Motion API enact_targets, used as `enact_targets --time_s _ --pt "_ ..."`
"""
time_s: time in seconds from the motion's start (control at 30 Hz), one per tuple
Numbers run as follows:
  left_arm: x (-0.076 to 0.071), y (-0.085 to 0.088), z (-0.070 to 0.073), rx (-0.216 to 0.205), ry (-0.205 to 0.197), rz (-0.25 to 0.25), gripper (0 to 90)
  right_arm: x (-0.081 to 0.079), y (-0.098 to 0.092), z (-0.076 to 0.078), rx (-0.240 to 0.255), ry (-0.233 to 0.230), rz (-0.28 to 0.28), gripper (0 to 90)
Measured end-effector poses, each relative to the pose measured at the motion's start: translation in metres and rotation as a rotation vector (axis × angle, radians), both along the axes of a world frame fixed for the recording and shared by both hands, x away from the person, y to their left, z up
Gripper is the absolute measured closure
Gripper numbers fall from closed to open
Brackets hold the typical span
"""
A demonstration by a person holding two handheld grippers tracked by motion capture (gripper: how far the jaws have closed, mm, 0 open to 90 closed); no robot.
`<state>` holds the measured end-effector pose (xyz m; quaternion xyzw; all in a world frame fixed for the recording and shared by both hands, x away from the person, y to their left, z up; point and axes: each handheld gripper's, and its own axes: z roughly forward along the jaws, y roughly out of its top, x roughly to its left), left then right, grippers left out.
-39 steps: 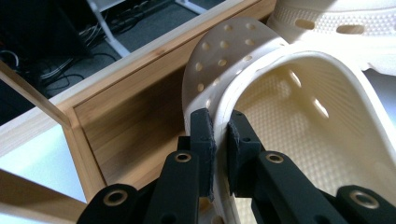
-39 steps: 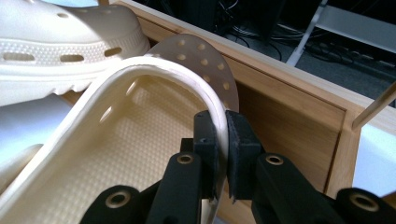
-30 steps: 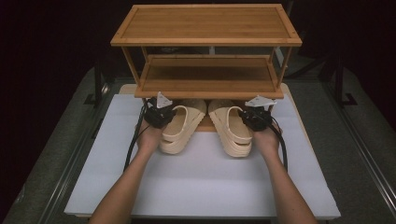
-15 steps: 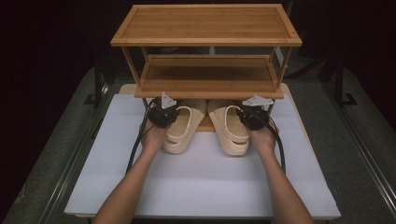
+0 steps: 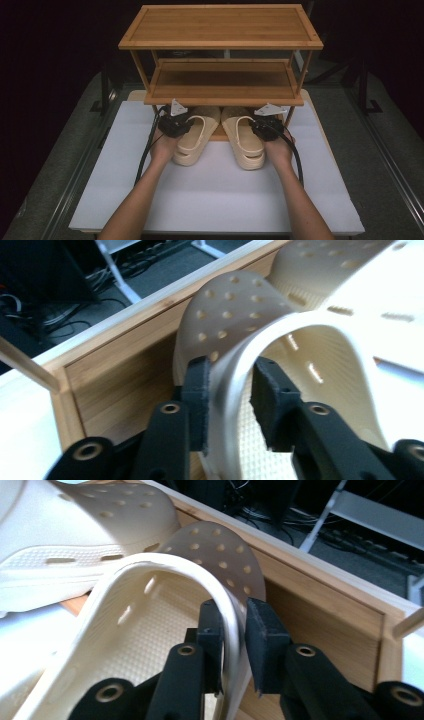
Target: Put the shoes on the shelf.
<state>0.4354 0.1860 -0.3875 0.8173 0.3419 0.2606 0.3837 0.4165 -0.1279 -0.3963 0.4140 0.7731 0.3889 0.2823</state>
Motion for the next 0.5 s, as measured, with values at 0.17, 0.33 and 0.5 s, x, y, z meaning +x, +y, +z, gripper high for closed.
enact_targets --time_s 0.17,0.33,0.5 --pt "-0.003 0.003 0.003 -0.011 0.032 -0.025 55.7 -0.002 -0.001 0.001 0.027 0.029 0.024 69.9" --pt "-0.009 0.012 0.013 -0.046 0.064 -0.054 44.3 -0.006 -0.008 0.007 0.071 0.06 0.046 54.3" --pt "-0.017 0.023 0.022 -0.076 0.11 -0.095 32.5 -0.014 -0.016 0.014 0.105 0.082 0.074 42.5"
